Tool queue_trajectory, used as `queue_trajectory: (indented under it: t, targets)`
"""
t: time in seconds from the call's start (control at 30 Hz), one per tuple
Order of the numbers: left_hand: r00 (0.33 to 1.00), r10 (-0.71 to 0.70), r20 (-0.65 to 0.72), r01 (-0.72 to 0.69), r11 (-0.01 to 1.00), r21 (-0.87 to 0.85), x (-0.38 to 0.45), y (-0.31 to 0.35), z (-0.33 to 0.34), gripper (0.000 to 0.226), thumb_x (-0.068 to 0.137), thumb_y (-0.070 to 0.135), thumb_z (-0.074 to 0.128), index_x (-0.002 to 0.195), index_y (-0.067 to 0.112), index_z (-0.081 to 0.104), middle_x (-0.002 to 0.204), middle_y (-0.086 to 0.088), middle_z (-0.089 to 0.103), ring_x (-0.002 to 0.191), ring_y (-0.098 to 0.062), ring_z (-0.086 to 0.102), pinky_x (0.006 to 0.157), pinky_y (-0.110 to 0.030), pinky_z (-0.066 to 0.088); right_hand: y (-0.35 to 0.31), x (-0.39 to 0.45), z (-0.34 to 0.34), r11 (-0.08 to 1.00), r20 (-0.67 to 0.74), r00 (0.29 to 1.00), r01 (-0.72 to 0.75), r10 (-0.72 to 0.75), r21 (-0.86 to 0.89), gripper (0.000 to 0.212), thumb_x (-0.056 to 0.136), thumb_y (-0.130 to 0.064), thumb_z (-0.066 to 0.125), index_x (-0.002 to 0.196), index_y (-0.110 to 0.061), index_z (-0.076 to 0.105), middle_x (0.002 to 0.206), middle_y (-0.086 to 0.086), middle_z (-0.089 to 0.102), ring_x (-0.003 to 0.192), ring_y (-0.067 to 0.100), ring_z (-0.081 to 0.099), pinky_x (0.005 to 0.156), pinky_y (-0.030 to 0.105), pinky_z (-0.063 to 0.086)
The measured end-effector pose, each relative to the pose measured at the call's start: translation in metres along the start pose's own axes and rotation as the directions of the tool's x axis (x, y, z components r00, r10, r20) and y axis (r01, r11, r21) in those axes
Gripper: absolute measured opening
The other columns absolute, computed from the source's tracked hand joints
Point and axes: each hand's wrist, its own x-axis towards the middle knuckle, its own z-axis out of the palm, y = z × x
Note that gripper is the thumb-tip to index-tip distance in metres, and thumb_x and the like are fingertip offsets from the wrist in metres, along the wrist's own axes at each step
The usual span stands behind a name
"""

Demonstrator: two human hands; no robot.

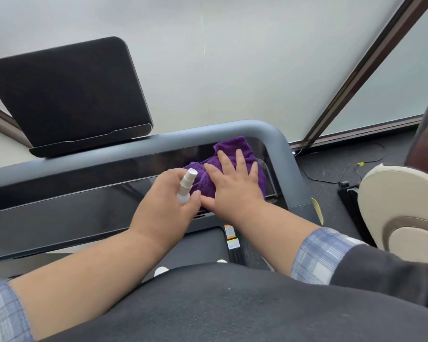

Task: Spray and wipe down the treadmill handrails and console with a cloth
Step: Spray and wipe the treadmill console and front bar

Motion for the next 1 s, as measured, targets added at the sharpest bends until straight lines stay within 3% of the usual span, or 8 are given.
queue_trajectory:
  t: [0.17,0.37,0.5,0.57,0.67,0.77,0.87,1.0]
  targets:
    - [1.0,0.001,0.009,-0.002,0.998,0.06,-0.006,0.0,-0.004,0.031,0.088,0.035,0.07,0.108,0.039,0.047,0.105,0.025,0.05,0.099,0.008,0.049,0.081,-0.019,0.037,0.03,-0.006,0.008,0.989,-0.09,0.986,-0.137,0.142,0.058,0.084,0.083,-0.081,0.041,0.154,-0.041,0.018,0.165,0.014,-0.021,0.15,0.037,-0.019,0.121,0.055,-0.001]
    - [0.999,0.026,0.044,-0.029,0.998,0.052,-0.011,-0.004,-0.008,0.03,0.088,0.048,0.064,0.108,0.042,0.044,0.103,0.019,0.053,0.094,0.004,0.052,0.076,-0.013,0.038,0.018,0.001,0.008,0.995,-0.037,0.995,-0.091,0.093,0.034,0.086,0.088,-0.079,0.032,0.158,-0.036,0.006,0.164,0.021,-0.019,0.151,0.039,-0.017,0.122,0.054,-0.003]
    - [1.0,0.018,0.024,-0.019,0.999,0.031,-0.011,-0.01,-0.006,0.026,0.09,0.047,0.059,0.111,0.037,0.047,0.1,0.016,0.06,0.091,-0.002,0.057,0.08,-0.027,0.046,-0.011,0.005,0.013,0.993,-0.004,0.994,0.11,-0.11,0.038,0.084,0.091,-0.07,0.026,0.16,-0.03,0.001,0.165,0.017,-0.016,0.152,0.035,-0.017,0.122,0.055,-0.004]
    - [1.0,0.006,0.023,-0.007,0.999,0.038,-0.01,-0.009,-0.003,0.021,0.093,0.042,0.058,0.109,0.037,0.046,0.094,0.016,0.061,0.085,-0.002,0.057,0.074,-0.023,0.045,-0.016,0.006,0.014,0.987,-0.006,0.988,0.154,-0.154,0.05,0.083,0.091,-0.068,0.025,0.16,-0.028,0.0,0.167,0.013,-0.012,0.153,0.031,-0.014,0.123,0.053,-0.002]
    - [1.0,0.005,0.007,-0.005,1.0,0.014,-0.008,-0.007,-0.001,0.026,0.094,0.039,0.058,0.112,0.04,0.039,0.099,0.019,0.057,0.087,0.001,0.056,0.069,-0.012,0.039,0.008,0.003,0.012,0.992,-0.059,0.991,0.123,-0.12,0.037,0.09,0.089,-0.076,0.029,0.16,-0.028,0.001,0.168,0.005,-0.006,0.154,0.025,-0.007,0.124,0.048,0.003]
    - [1.0,0.003,-0.02,-0.003,1.0,-0.007,-0.009,-0.012,-0.006,0.037,0.095,0.036,0.058,0.12,0.043,0.032,0.104,0.011,0.055,0.08,-0.007,0.058,0.074,-0.028,0.043,0.041,-0.007,0.008,1.0,-0.118,0.993,0.014,-0.014,-0.004,0.095,0.084,-0.083,0.031,0.16,-0.032,0.004,0.169,0.004,-0.005,0.155,0.025,-0.003,0.124,0.047,0.006]
    - [0.999,0.044,-0.017,-0.044,0.999,-0.012,-0.017,-0.023,-0.015,0.053,0.094,0.026,0.057,0.128,0.049,0.024,0.107,0.007,0.053,0.073,-0.016,0.058,0.075,-0.035,0.048,0.042,-0.009,0.01,0.997,-0.068,0.997,-0.034,0.029,-0.076,0.095,0.081,-0.088,0.023,0.158,-0.037,-0.002,0.168,0.008,-0.011,0.154,0.03,-0.01,0.122,0.055,-0.001]
    - [0.998,0.06,0.009,-0.06,0.998,-0.01,-0.032,-0.046,-0.037,0.054,0.094,0.023,0.057,0.13,0.055,0.035,0.093,0.02,0.054,0.068,-0.003,0.053,0.071,-0.026,0.044,0.003,0.002,0.013,0.988,-0.027,0.998,0.058,-0.062,-0.146,0.096,0.082,-0.088,0.016,0.158,-0.035,-0.005,0.166,0.015,-0.014,0.152,0.038,-0.012,0.121,0.06,0.0]
